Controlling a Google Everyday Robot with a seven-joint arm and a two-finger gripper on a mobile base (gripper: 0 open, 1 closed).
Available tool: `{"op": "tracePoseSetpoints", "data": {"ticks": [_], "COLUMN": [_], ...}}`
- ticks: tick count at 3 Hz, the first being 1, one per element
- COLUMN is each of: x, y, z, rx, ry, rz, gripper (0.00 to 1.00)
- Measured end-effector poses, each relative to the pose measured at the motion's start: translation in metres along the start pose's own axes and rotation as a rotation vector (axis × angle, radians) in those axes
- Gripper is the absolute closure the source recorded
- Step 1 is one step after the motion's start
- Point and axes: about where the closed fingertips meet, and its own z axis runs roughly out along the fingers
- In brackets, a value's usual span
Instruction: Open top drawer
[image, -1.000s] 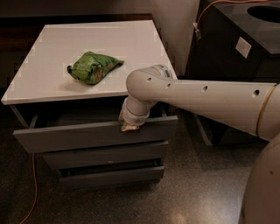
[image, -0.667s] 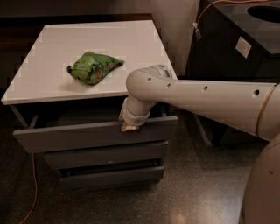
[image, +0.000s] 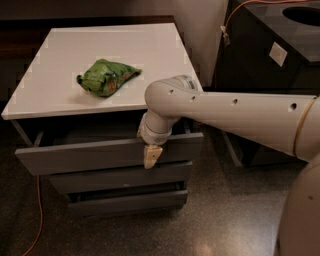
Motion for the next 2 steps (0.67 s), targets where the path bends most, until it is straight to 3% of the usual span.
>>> {"op": "tracePoseSetpoints", "data": {"ticks": [1,2], "x": [-0.008,-0.031], "y": [0.029,0.066], "z": [-0.036,-0.095], "rx": [0.033,0.100], "ry": [-0.093,-0.209], "rz": [0.032,0.005], "gripper": [0.00,0.00]}}
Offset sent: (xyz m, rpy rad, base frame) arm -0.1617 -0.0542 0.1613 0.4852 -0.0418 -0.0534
